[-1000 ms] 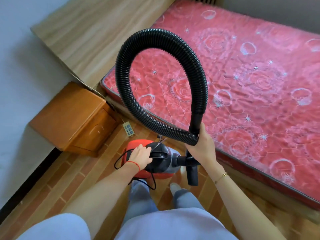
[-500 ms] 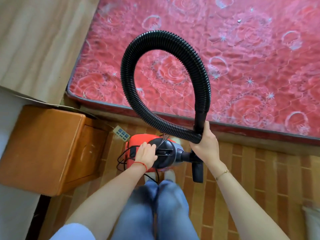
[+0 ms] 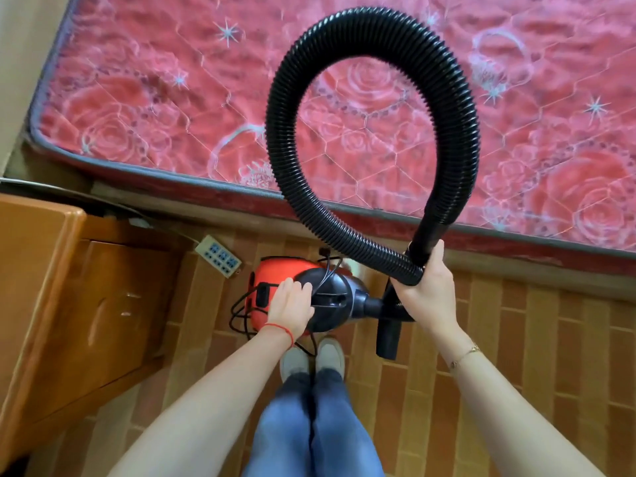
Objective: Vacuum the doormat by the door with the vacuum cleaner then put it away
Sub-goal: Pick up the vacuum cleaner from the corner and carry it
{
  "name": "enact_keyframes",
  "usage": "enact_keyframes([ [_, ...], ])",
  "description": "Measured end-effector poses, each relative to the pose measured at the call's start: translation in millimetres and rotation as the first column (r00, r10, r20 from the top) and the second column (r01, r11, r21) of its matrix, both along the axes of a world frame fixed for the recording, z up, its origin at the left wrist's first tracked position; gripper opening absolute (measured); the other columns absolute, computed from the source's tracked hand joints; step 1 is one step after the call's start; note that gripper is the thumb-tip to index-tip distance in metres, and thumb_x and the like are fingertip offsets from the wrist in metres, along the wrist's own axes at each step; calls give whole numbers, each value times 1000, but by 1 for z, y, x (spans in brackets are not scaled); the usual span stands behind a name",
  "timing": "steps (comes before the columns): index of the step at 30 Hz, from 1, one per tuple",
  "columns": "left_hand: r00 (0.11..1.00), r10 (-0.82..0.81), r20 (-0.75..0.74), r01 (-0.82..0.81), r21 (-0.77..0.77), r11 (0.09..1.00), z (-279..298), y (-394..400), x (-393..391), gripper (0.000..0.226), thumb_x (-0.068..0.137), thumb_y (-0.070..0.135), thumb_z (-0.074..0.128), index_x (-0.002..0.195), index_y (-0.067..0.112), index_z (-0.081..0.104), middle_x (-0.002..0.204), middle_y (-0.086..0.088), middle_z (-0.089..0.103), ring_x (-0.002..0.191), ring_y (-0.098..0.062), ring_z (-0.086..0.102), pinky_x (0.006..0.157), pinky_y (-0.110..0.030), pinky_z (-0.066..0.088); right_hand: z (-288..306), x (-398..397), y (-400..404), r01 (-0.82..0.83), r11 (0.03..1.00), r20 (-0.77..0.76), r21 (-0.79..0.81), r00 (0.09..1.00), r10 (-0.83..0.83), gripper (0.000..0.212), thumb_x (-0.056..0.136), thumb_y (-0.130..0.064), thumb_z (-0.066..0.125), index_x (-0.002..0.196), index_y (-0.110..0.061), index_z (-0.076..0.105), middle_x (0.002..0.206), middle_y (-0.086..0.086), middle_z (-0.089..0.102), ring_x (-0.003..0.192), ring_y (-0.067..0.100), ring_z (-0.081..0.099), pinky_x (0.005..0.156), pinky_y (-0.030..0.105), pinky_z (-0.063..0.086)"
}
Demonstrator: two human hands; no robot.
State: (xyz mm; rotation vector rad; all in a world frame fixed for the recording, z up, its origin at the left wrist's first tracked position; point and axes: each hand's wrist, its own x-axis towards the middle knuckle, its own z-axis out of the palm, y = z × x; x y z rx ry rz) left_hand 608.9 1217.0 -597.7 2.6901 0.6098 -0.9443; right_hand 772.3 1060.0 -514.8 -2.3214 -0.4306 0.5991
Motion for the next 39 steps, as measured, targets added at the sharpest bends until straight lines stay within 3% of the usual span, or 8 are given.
enact_keyframes([
  [5,999,-32,6,32,-5,999,-65,3,12,30,95,33,47,116,13,50,110,-7,59,106,-25,49,93,-34,36,-69,11,1,23,1000,1,-13,1000,-23,42,78,-16,70,103,-23,38,84,-8,62,74,17,64,62,45,55],
  [10,1000,-28,-9,27,-35,999,-115,1,18,40,96,32,48,128,9,46,122,-13,57,118,-30,44,99,-35,33,-118,16,7,75,994,24,-79,997,-73,44,77,-16,69,101,-28,34,84,-9,60,75,25,62,63,42,54],
  [14,999,23,-26,-25,-78,997,-140,-3,18,48,96,37,49,134,9,43,130,-14,54,126,-32,39,101,-36,34,-142,17,8,97,990,6,-106,995,-96,43,76,-20,70,103,-21,36,87,-4,62,77,28,62,66,42,53],
  [20,997,47,-61,-54,-127,990,-162,-7,13,56,96,40,49,139,7,37,138,-15,46,135,-32,30,107,-38,30,-167,16,14,107,987,-15,-122,994,-109,48,74,-25,73,100,-22,32,88,-2,62,77,27,63,63,42,54],
  [30,1000,20,-19,-22,-143,990,-161,-3,6,49,100,38,41,139,9,39,134,-11,50,127,-29,39,103,-36,31,-170,21,14,103,988,-88,-113,990,-113,52,72,-24,74,102,-19,31,91,4,58,81,23,63,65,43,55],
  [35,995,105,4,-102,-175,979,-156,-1,0,36,103,26,36,134,11,45,127,-10,57,117,-29,47,95,-36,38,-167,18,9,67,989,-69,-134,995,-76,70,62,-43,83,107,-21,34,102,3,53,97,22,57,77,44,55],
  [39,971,205,123,-182,-174,968,-139,1,-10,28,103,21,36,121,10,54,109,-11,63,100,-28,56,83,-35,40,-159,10,5,-2,981,-24,-195,1000,-3,105,55,-56,85,134,-16,30,126,6,45,121,24,43,98,49,46],
])
